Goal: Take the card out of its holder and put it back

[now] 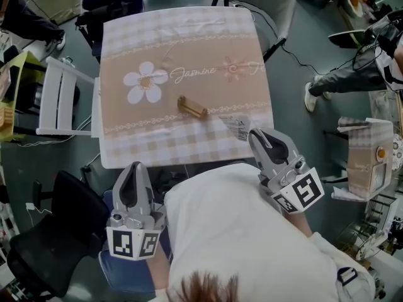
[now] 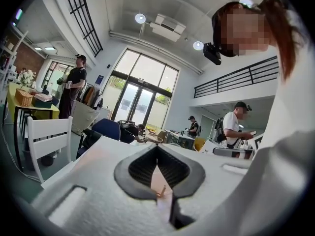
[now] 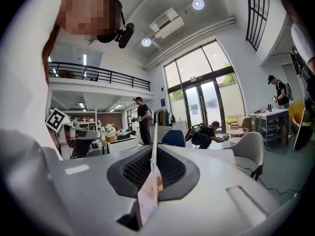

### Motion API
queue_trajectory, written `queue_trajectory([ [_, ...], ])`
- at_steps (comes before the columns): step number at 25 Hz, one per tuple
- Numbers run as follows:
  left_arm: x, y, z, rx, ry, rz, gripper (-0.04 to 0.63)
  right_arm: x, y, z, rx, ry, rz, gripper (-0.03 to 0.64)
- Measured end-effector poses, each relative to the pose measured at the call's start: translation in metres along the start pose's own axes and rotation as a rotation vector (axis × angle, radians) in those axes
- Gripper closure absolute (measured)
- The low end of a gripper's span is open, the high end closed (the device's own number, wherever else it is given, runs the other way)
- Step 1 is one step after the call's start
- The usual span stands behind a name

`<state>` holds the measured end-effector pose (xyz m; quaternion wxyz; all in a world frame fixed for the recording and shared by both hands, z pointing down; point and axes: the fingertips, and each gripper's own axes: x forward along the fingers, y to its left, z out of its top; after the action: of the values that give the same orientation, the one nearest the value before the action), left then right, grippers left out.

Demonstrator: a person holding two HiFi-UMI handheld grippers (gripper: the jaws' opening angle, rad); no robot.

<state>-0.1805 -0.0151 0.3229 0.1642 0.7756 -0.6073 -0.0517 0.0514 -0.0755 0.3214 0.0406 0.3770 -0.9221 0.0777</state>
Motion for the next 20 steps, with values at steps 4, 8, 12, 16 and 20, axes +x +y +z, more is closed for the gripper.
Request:
queue_trajectory([
  [4, 0.0023, -0.0005, -0.0005, 0.001, 0.001, -0.004, 0.592, -0.0015, -0.0023, -0.0010, -0.005, 0.002, -0.008, 0.598],
  [8, 0.0057, -0.0018, -0.0009, 0.000, 0.005, -0.010, 0.592, -0.0017, -0.0043, -0.0012, -0.005, 0.005, -0.016, 0.598],
  [12, 0.0074, -0.0018, 0.0003, -0.003, 0.003, -0.011, 0.592, -0.0013, -0.0049, -0.0012, -0.005, 0.012, -0.017, 0.597],
  [16, 0.0074, -0.0014, 0.0003, -0.005, 0.003, -0.012, 0.592, -0.0004, -0.0038, -0.0007, -0.009, 0.015, -0.016, 0.598],
  [20, 0.0072, -0.0024, -0.0003, -0.003, 0.004, -0.016, 0.592, 0.0005, -0.0017, -0.0017, -0.012, 0.018, -0.009, 0.598],
])
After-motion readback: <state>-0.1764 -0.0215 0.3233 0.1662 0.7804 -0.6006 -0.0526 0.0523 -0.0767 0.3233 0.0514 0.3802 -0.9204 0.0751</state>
